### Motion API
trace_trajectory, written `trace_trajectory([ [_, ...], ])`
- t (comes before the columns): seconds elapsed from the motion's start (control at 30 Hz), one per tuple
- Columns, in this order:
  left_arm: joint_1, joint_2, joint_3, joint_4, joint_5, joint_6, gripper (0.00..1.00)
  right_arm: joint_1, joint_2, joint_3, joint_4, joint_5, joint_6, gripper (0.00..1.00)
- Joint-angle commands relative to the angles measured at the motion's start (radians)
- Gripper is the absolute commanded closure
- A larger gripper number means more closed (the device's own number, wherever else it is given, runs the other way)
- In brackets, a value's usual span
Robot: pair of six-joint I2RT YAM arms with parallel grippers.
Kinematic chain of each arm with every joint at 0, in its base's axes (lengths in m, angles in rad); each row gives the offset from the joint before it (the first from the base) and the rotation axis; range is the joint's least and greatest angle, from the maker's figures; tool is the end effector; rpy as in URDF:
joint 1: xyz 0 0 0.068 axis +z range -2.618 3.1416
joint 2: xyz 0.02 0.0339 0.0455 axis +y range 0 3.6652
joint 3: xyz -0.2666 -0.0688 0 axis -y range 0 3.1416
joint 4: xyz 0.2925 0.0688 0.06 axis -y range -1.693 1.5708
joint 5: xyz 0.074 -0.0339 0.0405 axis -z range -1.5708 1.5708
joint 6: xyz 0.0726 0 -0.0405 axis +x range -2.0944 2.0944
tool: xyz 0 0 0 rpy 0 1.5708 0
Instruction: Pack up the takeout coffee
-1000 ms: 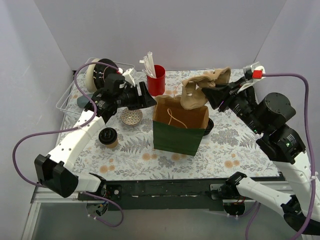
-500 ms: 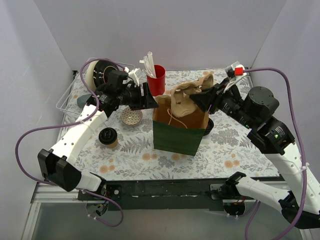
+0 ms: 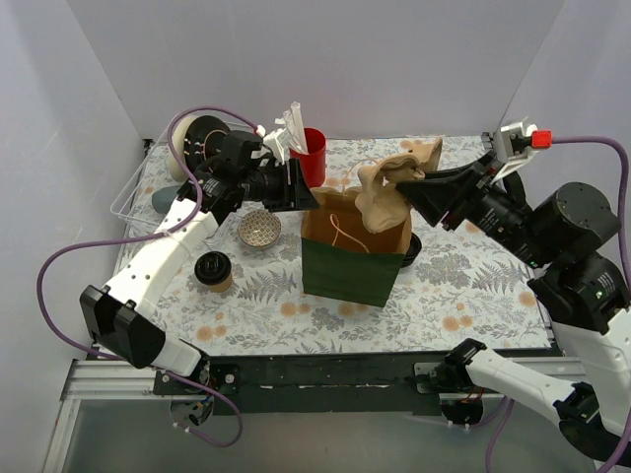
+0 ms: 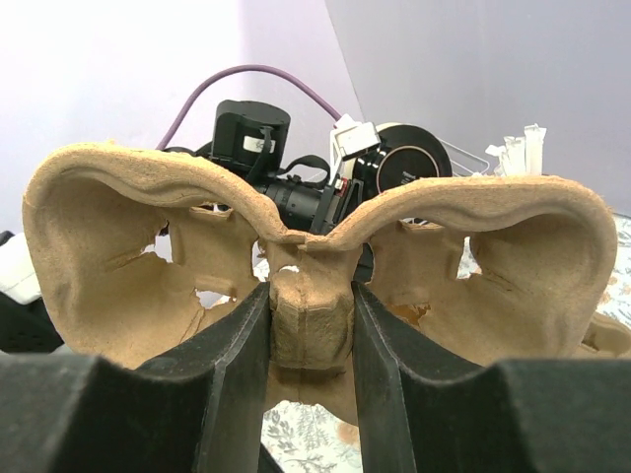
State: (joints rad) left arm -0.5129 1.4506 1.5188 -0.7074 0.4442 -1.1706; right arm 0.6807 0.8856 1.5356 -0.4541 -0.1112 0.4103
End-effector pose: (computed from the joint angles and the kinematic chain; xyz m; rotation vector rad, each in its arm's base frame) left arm 0.3226 -0.2175 0.3747 -0.5411 2.4683 -1.3190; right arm 0.1435 0.1266 0.5732 -0.2917 1.4180 0.9814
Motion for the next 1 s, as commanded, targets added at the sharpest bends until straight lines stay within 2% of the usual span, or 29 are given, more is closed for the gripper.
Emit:
trace_trajectory([
  [0.0, -0.01, -0.025, -0.009, -0.09, -0.021, 0.048, 0.55, -0.003, 0.004, 0.059, -0.052, 0.039, 0.039, 0.86],
  [0.07, -0.015, -0.035, -0.026, -0.092, -0.051, 0.026, 0.57, -0.003, 0.013, 0.073, -0.1, 0.03, 0.024, 0.87],
  [0.27, -0.021, -0.033, -0.054, -0.061, -0.125, 0.003, 0.65, -0.003, -0.014, 0.037, -0.087, 0.007, 0.03, 0.87],
  [0.33, -0.024, -0.016, -0.043, -0.043, -0.102, -0.011, 0.77, -0.003, 0.001, 0.058, -0.101, -0.005, 0.042, 0.87],
  [0.4, -0.03, -0.015, -0.043, -0.021, -0.095, -0.026, 0.96, -0.003, 0.012, 0.055, -0.098, -0.022, 0.074, 0.89],
  [0.43, -0.042, -0.036, -0.052, 0.027, -0.09, -0.032, 1.0, -0.003, 0.012, 0.026, -0.081, -0.039, 0.1, 0.89],
  [0.5, -0.08, -0.099, -0.13, 0.113, -0.117, -0.064, 1.0, -0.003, -0.005, -0.021, -0.002, -0.059, 0.146, 0.9],
  [0.53, -0.093, -0.136, -0.169, 0.225, -0.154, -0.081, 1.0, -0.003, -0.011, -0.046, 0.04, -0.064, 0.198, 0.9],
  [0.67, -0.16, -0.356, -0.313, 0.348, -0.321, -0.127, 1.0, -0.003, -0.005, -0.094, 0.147, -0.106, 0.281, 0.9],
  [0.8, -0.2, -0.502, -0.452, 0.445, -0.378, -0.173, 1.0, -0.004, 0.016, -0.113, 0.109, -0.134, 0.263, 0.9],
  [0.97, -0.213, -0.57, -0.557, 0.485, -0.403, -0.23, 1.0, -0.003, -0.014, -0.221, 0.107, -0.26, 0.268, 0.9],
])
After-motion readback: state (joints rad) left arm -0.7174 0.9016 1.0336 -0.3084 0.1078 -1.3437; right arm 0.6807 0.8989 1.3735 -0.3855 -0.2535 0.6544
